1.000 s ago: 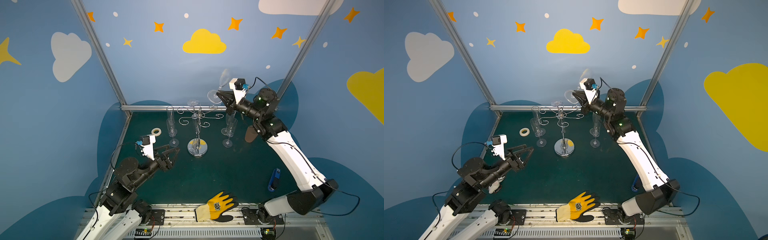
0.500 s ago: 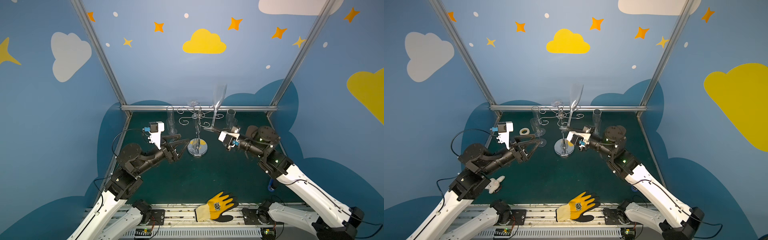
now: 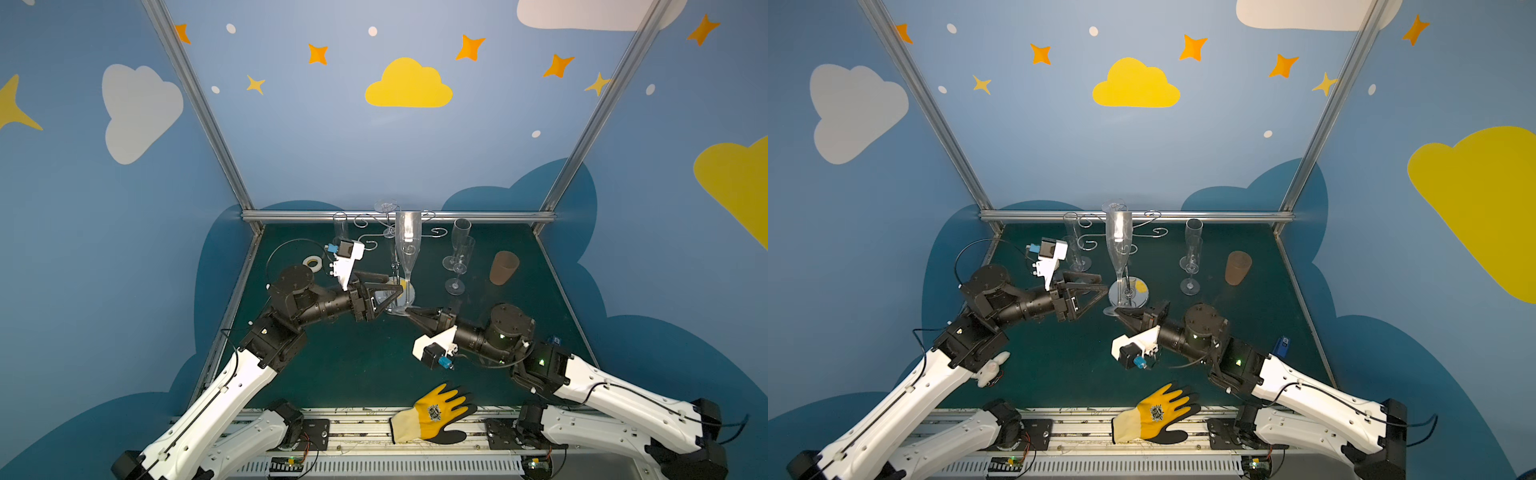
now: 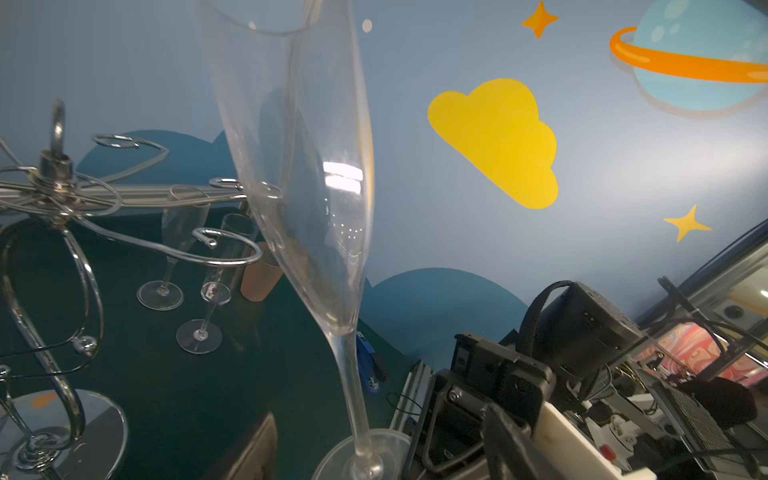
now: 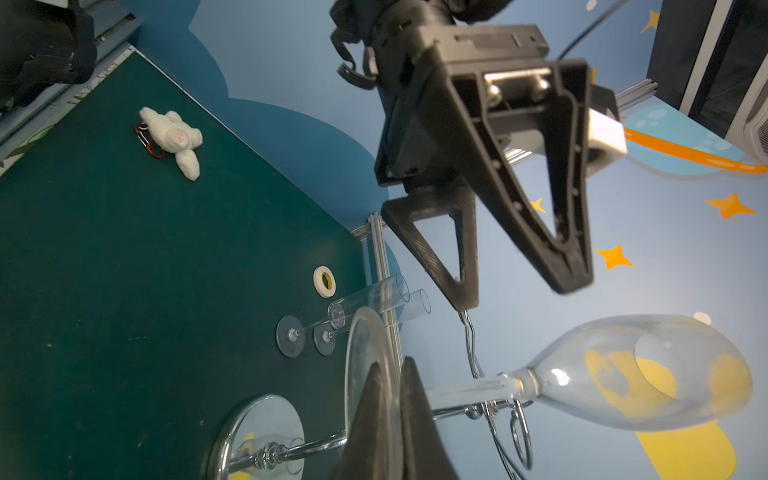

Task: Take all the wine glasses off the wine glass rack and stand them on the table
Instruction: 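Bring the glass down toward the left gripper while the left gripper reaches in, then close the left gripper on the glass stem while the right gripper releases it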

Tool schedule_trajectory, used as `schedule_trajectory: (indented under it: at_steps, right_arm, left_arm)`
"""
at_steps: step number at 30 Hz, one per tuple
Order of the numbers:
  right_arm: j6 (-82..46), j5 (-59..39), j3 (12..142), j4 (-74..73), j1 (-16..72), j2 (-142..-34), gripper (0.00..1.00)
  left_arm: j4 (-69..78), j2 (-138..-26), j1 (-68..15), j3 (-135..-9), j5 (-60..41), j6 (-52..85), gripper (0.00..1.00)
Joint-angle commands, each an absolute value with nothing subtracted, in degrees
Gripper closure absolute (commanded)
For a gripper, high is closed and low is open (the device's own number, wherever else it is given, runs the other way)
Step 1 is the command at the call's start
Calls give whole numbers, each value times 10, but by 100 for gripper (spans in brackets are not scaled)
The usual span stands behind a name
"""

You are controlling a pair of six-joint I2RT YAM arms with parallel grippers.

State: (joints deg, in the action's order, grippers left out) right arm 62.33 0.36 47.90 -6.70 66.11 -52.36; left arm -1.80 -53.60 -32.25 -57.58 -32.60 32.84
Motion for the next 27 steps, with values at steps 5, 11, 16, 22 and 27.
schedule_trajectory:
  at_steps: [5,11,16,22,27]
  right_arm:
    - [679,91,467,-172,714,-527,100]
    - [697,104,468,-187,729,-540,100]
    - [700,113,466,-187,738,-545,100]
    - [701,116,466,-179,744,-544,100]
    - [701,117,466,-173,746,-545,100]
  left_arm:
    - [5,-559,-329,-586,-374,337,31]
    - [11,-563,-338,-582,-378,335,41]
    - [20,-565,-344,-580,-379,334,56]
    - [23,-570,-346,-580,-376,336,68]
    - [31,-571,-351,-578,-375,339,79]
